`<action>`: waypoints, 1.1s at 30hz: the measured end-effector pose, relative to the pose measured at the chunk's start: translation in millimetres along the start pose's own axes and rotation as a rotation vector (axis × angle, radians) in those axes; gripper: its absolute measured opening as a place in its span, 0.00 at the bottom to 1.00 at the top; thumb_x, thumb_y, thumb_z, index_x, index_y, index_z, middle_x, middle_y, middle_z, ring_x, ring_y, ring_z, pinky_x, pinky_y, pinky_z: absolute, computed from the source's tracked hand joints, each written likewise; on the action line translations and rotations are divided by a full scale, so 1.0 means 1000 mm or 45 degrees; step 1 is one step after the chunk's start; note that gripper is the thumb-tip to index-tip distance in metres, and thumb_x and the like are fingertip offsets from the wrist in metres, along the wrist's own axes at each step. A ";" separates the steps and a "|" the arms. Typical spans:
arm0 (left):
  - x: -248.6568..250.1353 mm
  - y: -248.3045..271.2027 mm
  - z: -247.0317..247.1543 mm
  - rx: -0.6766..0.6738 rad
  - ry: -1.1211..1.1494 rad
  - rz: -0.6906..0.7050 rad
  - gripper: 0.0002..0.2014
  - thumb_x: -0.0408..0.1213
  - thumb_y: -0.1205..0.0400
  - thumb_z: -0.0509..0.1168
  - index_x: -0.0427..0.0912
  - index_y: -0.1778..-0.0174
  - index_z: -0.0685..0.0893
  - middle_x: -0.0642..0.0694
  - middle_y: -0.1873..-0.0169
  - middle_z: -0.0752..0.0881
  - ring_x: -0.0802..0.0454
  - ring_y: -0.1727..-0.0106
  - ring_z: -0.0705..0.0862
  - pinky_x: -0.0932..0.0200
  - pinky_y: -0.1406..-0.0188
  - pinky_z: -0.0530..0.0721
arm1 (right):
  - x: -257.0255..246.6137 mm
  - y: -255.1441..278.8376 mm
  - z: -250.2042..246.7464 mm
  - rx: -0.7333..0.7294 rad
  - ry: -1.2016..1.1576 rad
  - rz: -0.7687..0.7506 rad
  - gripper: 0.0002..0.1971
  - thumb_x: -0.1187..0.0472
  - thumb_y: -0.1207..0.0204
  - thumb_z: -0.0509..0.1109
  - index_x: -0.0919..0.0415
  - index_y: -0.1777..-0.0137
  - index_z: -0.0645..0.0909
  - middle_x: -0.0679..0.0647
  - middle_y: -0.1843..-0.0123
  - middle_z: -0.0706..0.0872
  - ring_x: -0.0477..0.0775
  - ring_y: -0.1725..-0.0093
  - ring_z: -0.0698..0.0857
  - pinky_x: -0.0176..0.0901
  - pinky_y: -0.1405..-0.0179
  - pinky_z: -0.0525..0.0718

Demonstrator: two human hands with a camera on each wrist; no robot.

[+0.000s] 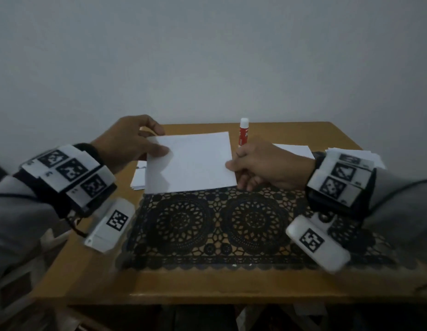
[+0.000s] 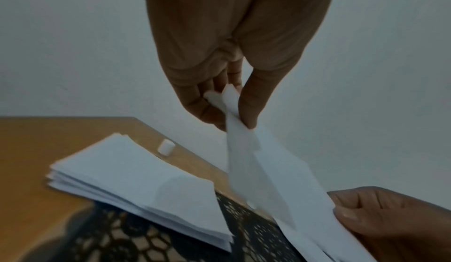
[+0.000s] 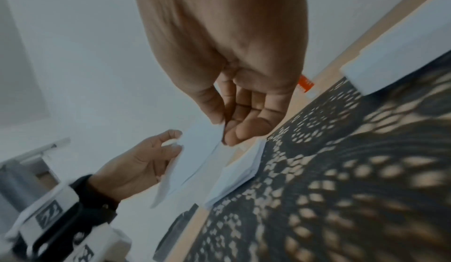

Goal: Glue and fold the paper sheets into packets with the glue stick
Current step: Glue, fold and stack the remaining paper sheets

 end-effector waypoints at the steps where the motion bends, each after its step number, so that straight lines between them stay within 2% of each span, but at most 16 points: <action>1: -0.005 -0.004 -0.009 0.072 0.021 -0.034 0.14 0.23 0.26 0.72 0.34 0.47 0.79 0.32 0.58 0.84 0.39 0.56 0.85 0.54 0.63 0.90 | -0.004 -0.009 0.003 0.008 -0.041 0.013 0.09 0.65 0.18 0.68 0.66 0.59 0.76 0.59 0.71 0.82 0.51 0.75 0.83 0.38 0.77 0.80; 3: -0.021 -0.012 -0.023 0.176 0.026 -0.174 0.17 0.25 0.24 0.71 0.36 0.42 0.77 0.37 0.59 0.83 0.44 0.61 0.84 0.57 0.68 0.90 | -0.008 -0.026 0.010 0.022 -0.130 0.052 0.08 0.66 0.17 0.67 0.65 0.59 0.76 0.58 0.70 0.81 0.51 0.74 0.82 0.38 0.76 0.79; 5: -0.040 -0.018 -0.028 0.147 -0.007 -0.345 0.19 0.25 0.23 0.70 0.38 0.39 0.75 0.38 0.57 0.83 0.45 0.61 0.83 0.53 0.67 0.86 | -0.009 -0.043 0.017 0.014 -0.189 0.103 0.07 0.66 0.17 0.66 0.65 0.57 0.77 0.57 0.69 0.81 0.52 0.71 0.82 0.38 0.73 0.79; 7: -0.055 -0.025 -0.032 0.142 -0.091 -0.417 0.19 0.23 0.23 0.70 0.39 0.39 0.75 0.37 0.58 0.82 0.45 0.62 0.82 0.53 0.66 0.83 | -0.007 -0.059 0.026 0.003 -0.182 0.145 0.05 0.66 0.17 0.66 0.66 0.54 0.79 0.57 0.68 0.81 0.52 0.70 0.82 0.39 0.71 0.80; 9: -0.063 -0.033 -0.037 0.187 -0.231 -0.393 0.18 0.23 0.25 0.72 0.39 0.42 0.76 0.38 0.60 0.81 0.46 0.64 0.81 0.55 0.70 0.81 | -0.004 -0.073 0.032 0.031 -0.090 0.164 0.05 0.65 0.18 0.67 0.67 0.53 0.79 0.57 0.69 0.83 0.51 0.73 0.82 0.39 0.74 0.80; 11: -0.066 -0.040 -0.039 0.190 -0.387 -0.345 0.13 0.26 0.26 0.74 0.38 0.50 0.79 0.38 0.59 0.82 0.46 0.65 0.82 0.57 0.74 0.83 | -0.004 -0.083 0.036 0.050 0.067 0.166 0.08 0.63 0.18 0.69 0.70 0.52 0.81 0.58 0.69 0.84 0.50 0.76 0.81 0.38 0.78 0.79; 13: -0.069 -0.045 -0.037 0.152 -0.491 -0.291 0.06 0.26 0.26 0.74 0.38 0.60 0.83 0.38 0.57 0.83 0.45 0.63 0.82 0.56 0.69 0.85 | -0.004 -0.090 0.041 0.049 0.218 0.164 0.10 0.62 0.19 0.70 0.72 0.50 0.83 0.58 0.67 0.86 0.50 0.76 0.81 0.38 0.78 0.79; 15: -0.074 -0.049 -0.034 0.108 -0.559 -0.260 0.05 0.25 0.25 0.73 0.37 0.65 0.85 0.38 0.57 0.85 0.45 0.60 0.82 0.53 0.61 0.84 | -0.003 -0.095 0.044 0.055 0.355 0.153 0.10 0.62 0.19 0.70 0.71 0.51 0.84 0.57 0.67 0.86 0.49 0.75 0.81 0.37 0.76 0.79; 18: -0.081 -0.050 -0.026 -0.017 -0.705 -0.284 0.06 0.26 0.26 0.74 0.41 0.62 0.86 0.42 0.57 0.84 0.45 0.56 0.82 0.52 0.56 0.84 | -0.002 -0.102 0.045 0.073 0.568 0.123 0.10 0.61 0.20 0.71 0.69 0.57 0.84 0.56 0.69 0.85 0.49 0.76 0.80 0.38 0.76 0.80; 22: -0.087 -0.044 -0.015 -0.185 -0.950 -0.305 0.11 0.33 0.28 0.77 0.44 0.53 0.84 0.47 0.59 0.78 0.46 0.58 0.80 0.52 0.57 0.86 | -0.001 -0.105 0.046 0.079 0.752 0.049 0.15 0.58 0.22 0.73 0.66 0.67 0.81 0.54 0.73 0.84 0.48 0.80 0.78 0.36 0.78 0.77; 24: -0.085 -0.041 -0.012 -0.193 -1.025 -0.274 0.11 0.36 0.26 0.76 0.45 0.52 0.82 0.48 0.60 0.77 0.48 0.60 0.79 0.55 0.60 0.82 | -0.003 -0.102 0.043 0.098 0.773 -0.012 0.16 0.55 0.21 0.72 0.64 0.68 0.81 0.53 0.74 0.85 0.46 0.81 0.78 0.35 0.78 0.77; 28: -0.067 -0.032 -0.006 -0.056 -1.183 -0.049 0.09 0.39 0.22 0.71 0.46 0.47 0.81 0.47 0.51 0.74 0.48 0.51 0.76 0.57 0.52 0.73 | -0.013 -0.075 0.017 0.217 0.712 -0.199 0.17 0.55 0.19 0.69 0.66 0.66 0.85 0.57 0.72 0.87 0.42 0.81 0.78 0.37 0.75 0.79; 30: -0.051 -0.025 0.005 -0.022 -1.182 0.114 0.09 0.39 0.21 0.70 0.47 0.47 0.81 0.46 0.50 0.73 0.48 0.51 0.76 0.58 0.52 0.72 | -0.015 -0.054 -0.007 0.324 0.834 -0.308 0.19 0.57 0.21 0.69 0.68 0.71 0.81 0.62 0.72 0.85 0.49 0.77 0.78 0.45 0.72 0.77; 31: -0.043 -0.022 0.013 -0.035 -1.170 0.186 0.08 0.39 0.21 0.70 0.49 0.49 0.81 0.47 0.50 0.74 0.49 0.52 0.77 0.58 0.52 0.72 | -0.013 -0.044 -0.021 0.382 0.905 -0.337 0.19 0.58 0.22 0.69 0.67 0.73 0.78 0.63 0.72 0.82 0.53 0.74 0.77 0.46 0.73 0.73; 33: -0.026 -0.015 0.035 -0.092 -1.154 0.324 0.05 0.39 0.21 0.69 0.51 0.52 0.81 0.48 0.51 0.76 0.50 0.51 0.77 0.58 0.52 0.72 | -0.001 -0.026 -0.053 0.473 1.013 -0.325 0.18 0.58 0.24 0.69 0.64 0.73 0.74 0.59 0.73 0.78 0.54 0.73 0.74 0.45 0.73 0.66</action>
Point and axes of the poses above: each hand's wrist, its own y-axis away from the middle knuckle, its own z-axis out of the palm, x = y × z, the point moved 6 cm from there along -y, towards the middle knuckle
